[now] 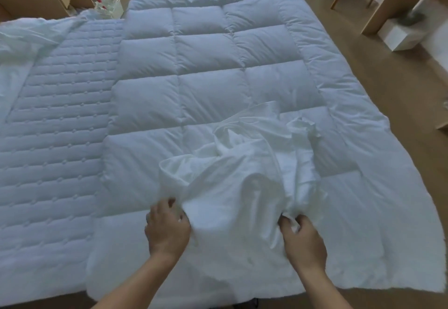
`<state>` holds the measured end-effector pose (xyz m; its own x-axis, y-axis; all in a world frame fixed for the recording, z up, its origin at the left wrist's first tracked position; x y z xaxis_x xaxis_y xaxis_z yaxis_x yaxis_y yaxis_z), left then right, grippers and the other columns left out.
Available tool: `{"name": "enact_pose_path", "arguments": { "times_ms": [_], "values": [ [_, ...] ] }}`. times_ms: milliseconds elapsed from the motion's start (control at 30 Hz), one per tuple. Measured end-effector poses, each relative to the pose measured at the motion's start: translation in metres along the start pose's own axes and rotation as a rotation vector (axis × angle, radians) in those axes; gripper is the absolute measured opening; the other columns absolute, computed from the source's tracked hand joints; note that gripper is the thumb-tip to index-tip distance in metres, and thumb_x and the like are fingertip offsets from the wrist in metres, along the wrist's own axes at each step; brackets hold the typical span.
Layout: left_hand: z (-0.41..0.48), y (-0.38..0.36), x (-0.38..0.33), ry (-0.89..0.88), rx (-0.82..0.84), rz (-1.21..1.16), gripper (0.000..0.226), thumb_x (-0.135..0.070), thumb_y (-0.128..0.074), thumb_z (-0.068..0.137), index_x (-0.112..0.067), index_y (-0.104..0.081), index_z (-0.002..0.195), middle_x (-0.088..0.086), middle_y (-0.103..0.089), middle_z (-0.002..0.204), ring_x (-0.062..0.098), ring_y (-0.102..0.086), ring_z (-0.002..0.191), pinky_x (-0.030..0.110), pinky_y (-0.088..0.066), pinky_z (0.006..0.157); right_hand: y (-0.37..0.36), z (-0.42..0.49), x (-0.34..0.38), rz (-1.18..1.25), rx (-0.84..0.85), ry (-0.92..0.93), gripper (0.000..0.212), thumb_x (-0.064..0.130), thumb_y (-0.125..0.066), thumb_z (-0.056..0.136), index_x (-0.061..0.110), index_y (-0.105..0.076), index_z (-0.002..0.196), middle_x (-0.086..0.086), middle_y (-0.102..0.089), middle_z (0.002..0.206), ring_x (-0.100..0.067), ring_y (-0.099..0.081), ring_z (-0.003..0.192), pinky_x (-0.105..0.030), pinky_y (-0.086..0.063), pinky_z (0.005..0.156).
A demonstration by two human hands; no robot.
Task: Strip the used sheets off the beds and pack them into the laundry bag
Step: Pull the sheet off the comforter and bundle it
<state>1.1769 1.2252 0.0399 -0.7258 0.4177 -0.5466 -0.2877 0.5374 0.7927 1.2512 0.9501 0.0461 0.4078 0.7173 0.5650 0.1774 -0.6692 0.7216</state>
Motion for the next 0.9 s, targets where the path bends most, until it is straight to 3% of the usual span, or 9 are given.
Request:
{"name": "enact_pose_path", "arguments": {
  "times_ms": [100,200,300,367,433,567,667,800,900],
  "values": [
    [-0.010,0.011,-0.048,-0.376,-0.194,-0.163,0.061,-0.039,-0.041,0.086,-0.014,-0.045,0.142,0.013,-0.048,0.143,0.032,-0.039,0.136,0.044,-0.028,0.112,0.011,-0.007,0.020,0.196,-0.245,0.324,0.068,0.056,-0.049,0.085,0.014,-0.049,0.139,-0.006,-0.048,0.140,-0.020,-0.042,0.133,-0.037,-0.033,0.108],
    [-0.025,-0.009,-0.096,-0.732,-0.080,0.005,0.060,-0.049,-0.031,0.096,-0.036,-0.027,0.154,0.003,-0.015,0.166,0.028,-0.003,0.154,0.055,-0.008,0.116,0.007,-0.003,0.050,-0.078,-0.239,0.733,0.074,0.069,-0.033,0.094,0.037,-0.017,0.158,-0.005,-0.014,0.167,-0.021,-0.008,0.154,-0.044,-0.007,0.120],
    [-0.006,-0.051,-0.089,-0.641,0.181,0.350,0.067,-0.066,-0.002,0.089,-0.052,0.007,0.153,-0.012,0.034,0.160,0.021,0.037,0.145,0.066,0.008,0.115,-0.017,0.030,0.047,-0.407,0.017,0.717,0.078,0.085,-0.009,0.085,0.052,0.001,0.155,0.007,0.020,0.167,-0.022,0.024,0.152,-0.065,0.005,0.115],
    [0.009,-0.077,-0.060,-0.485,0.278,0.504,0.073,-0.071,0.011,0.078,-0.055,0.020,0.148,-0.013,0.049,0.150,0.021,0.047,0.138,0.068,0.013,0.113,-0.033,0.053,0.025,-0.548,0.155,0.577,0.081,0.090,0.004,0.075,0.058,0.010,0.150,0.017,0.038,0.157,-0.017,0.041,0.144,-0.069,0.010,0.115],
    [0.017,-0.096,-0.031,-0.335,0.360,0.522,0.075,-0.076,0.013,0.071,-0.059,0.026,0.143,-0.013,0.054,0.145,0.023,0.049,0.137,0.071,0.013,0.111,-0.046,0.069,-0.003,-0.531,0.221,0.362,0.089,0.096,0.010,0.064,0.060,0.021,0.144,0.020,0.040,0.156,-0.019,0.041,0.144,-0.070,0.007,0.115],
    [0.021,-0.110,-0.004,-0.006,0.383,0.254,0.086,-0.090,0.001,0.059,-0.066,0.027,0.137,-0.014,0.044,0.153,0.029,0.035,0.145,0.074,-0.007,0.112,-0.074,0.074,-0.026,-0.313,0.281,0.029,0.105,0.106,-0.004,0.049,0.062,0.027,0.139,0.012,0.027,0.163,-0.027,0.019,0.152,-0.073,-0.015,0.112],
    [0.031,-0.114,-0.008,0.191,0.418,-0.079,0.103,-0.096,-0.018,0.053,-0.063,0.011,0.146,-0.009,0.025,0.163,0.036,0.011,0.152,0.060,-0.006,0.120,-0.085,0.074,-0.024,0.001,0.299,-0.056,0.126,0.111,-0.026,0.033,0.066,0.013,0.145,0.000,0.009,0.167,-0.032,-0.003,0.154,-0.059,-0.024,0.118],
    [0.044,-0.118,-0.025,0.228,0.549,-0.615,0.086,-0.087,-0.058,0.066,-0.060,-0.032,0.144,-0.008,-0.038,0.156,0.019,-0.043,0.139,0.049,-0.032,0.118,-0.075,0.075,-0.004,0.324,0.412,-0.072,0.115,0.095,-0.063,0.048,0.065,-0.008,0.145,0.003,-0.036,0.156,-0.024,-0.045,0.135,-0.036,-0.042,0.106],
    [0.048,-0.107,-0.057,0.188,0.690,-0.891,0.080,-0.073,-0.072,0.067,-0.047,-0.050,0.139,-0.005,-0.059,0.141,0.022,-0.057,0.128,0.050,-0.040,0.112,-0.060,0.077,0.015,0.523,0.436,0.000,0.102,0.076,-0.078,0.057,0.067,-0.019,0.139,0.019,-0.048,0.142,-0.009,-0.055,0.118,-0.022,-0.045,0.090]
  ]
}}
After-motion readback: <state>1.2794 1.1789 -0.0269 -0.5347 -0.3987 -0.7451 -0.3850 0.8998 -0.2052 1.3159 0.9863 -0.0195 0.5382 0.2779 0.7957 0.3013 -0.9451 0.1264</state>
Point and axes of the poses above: each hand's wrist, its own z-axis towards the middle knuckle, its own y-axis out of the back of the hand, x = y × z, the point moved 3 cm from there along z, towards the middle knuckle
